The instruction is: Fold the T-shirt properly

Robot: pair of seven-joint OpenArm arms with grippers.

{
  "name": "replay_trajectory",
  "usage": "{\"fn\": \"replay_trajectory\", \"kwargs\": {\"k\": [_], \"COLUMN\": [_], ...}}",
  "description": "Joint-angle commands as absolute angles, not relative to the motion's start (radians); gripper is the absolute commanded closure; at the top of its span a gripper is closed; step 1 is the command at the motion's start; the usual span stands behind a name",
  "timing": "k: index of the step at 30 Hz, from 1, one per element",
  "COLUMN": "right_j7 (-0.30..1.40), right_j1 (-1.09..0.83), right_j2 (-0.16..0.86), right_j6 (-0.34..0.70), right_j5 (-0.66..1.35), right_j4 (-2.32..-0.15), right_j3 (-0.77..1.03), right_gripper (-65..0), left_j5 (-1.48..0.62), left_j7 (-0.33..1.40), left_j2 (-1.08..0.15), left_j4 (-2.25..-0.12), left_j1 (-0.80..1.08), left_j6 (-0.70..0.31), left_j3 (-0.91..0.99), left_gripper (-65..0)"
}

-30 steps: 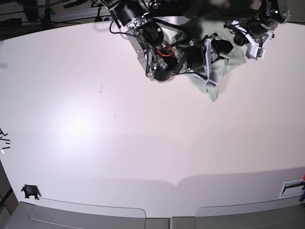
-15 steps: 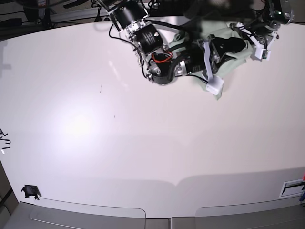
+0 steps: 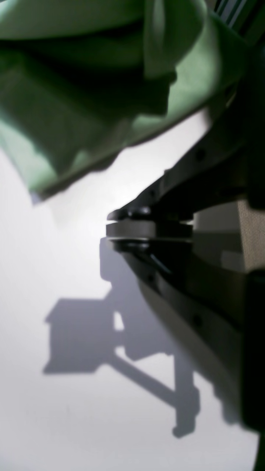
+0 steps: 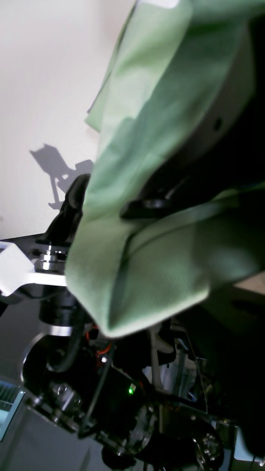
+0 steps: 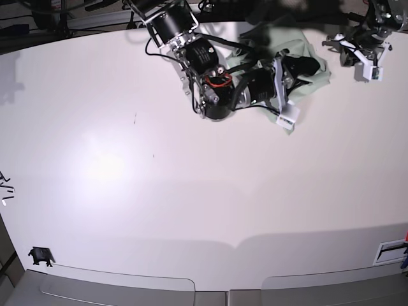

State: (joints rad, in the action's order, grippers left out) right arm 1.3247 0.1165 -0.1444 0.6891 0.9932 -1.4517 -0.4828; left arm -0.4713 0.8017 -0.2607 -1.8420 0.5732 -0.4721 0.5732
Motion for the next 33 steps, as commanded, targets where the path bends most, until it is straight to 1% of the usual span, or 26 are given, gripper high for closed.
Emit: {"fn": "replay_trajectory", "kwargs": {"k": [1, 5, 7, 14, 17, 19, 21, 24, 25, 26, 29, 30, 33], "right_j7": [1.301, 1.302, 1.303, 1.318, 1.318, 1.319, 1.317, 1.305, 1.291, 1.274, 1.225, 1.22, 1.22], "right_j1": [0.136, 0.136, 0.136, 0.136, 0.14, 0.154, 0.171, 0.201, 0.208, 0.214, 0.218, 0.218, 0.218], "right_j2": [-0.157, -0.157, -0.157, -0.157, -0.157, -0.157, -0.157, -0.157, -0.157, -0.157, -0.157, -0.157, -0.157], "right_j6": [0.698, 0.698, 0.698, 0.698, 0.698, 0.698, 0.698, 0.698, 0.698, 0.698, 0.698, 0.698, 0.698], "right_j5": [1.04, 1.123, 1.19, 1.366, 1.359, 1.325, 1.266, 1.162, 1.121, 1.081, 0.963, 0.932, 0.875], "right_j4": [-1.471, -1.471, -1.471, -1.471, -1.471, -1.471, -1.471, -1.471, -1.471, -1.471, -1.471, -1.471, -1.47], "right_j3": [-0.484, -0.485, -0.485, -0.485, -0.483, -0.47, -0.441, -0.365, -0.334, -0.299, -0.193, -0.16, -0.08], "right_gripper": [-14.2, -24.3, -27.9, -28.5, -28.5, -28.5, -28.4, -28.4, -28.4, -28.4, -28.4, -28.4, -28.4], "left_j5": [-0.485, -0.486, -0.506, -0.533, -0.538, -0.579, -0.668, -0.867, -0.933, -0.986, -1.071, -1.078, -1.084], "left_j7": [0.785, 0.784, 0.785, 0.785, 0.785, 0.796, 0.821, 0.916, 0.957, 0.994, 1.079, 1.1, 1.147], "left_j2": [-0.273, -0.273, -0.273, -0.273, -0.272, -0.272, -0.272, -0.272, -0.269, -0.264, -0.247, -0.243, -0.228], "left_j4": [-1.861, -1.862, -1.867, -1.899, -1.916, -1.932, -1.952, -1.992, -2.002, -2.01, -2.016, -2.016, -2.016], "left_j1": [0.576, 0.576, 0.576, 0.576, 0.577, 0.577, 0.579, 0.582, 0.582, 0.582, 0.582, 0.582, 0.589], "left_j6": [-0.475, -0.475, -0.475, -0.475, -0.475, -0.479, -0.528, -0.622, -0.654, -0.686, -0.698, -0.698, -0.698], "left_j3": [0.588, 0.619, 0.639, 0.717, 0.744, 0.763, 0.783, 0.791, 0.791, 0.79, 0.79, 0.79, 0.79], "left_gripper": [0.0, -0.2, -0.2, -0.2, -0.2, -0.8, -1.2, -1.3, -2.3, -5.2, -19.5, -22.4, -23.2]}}
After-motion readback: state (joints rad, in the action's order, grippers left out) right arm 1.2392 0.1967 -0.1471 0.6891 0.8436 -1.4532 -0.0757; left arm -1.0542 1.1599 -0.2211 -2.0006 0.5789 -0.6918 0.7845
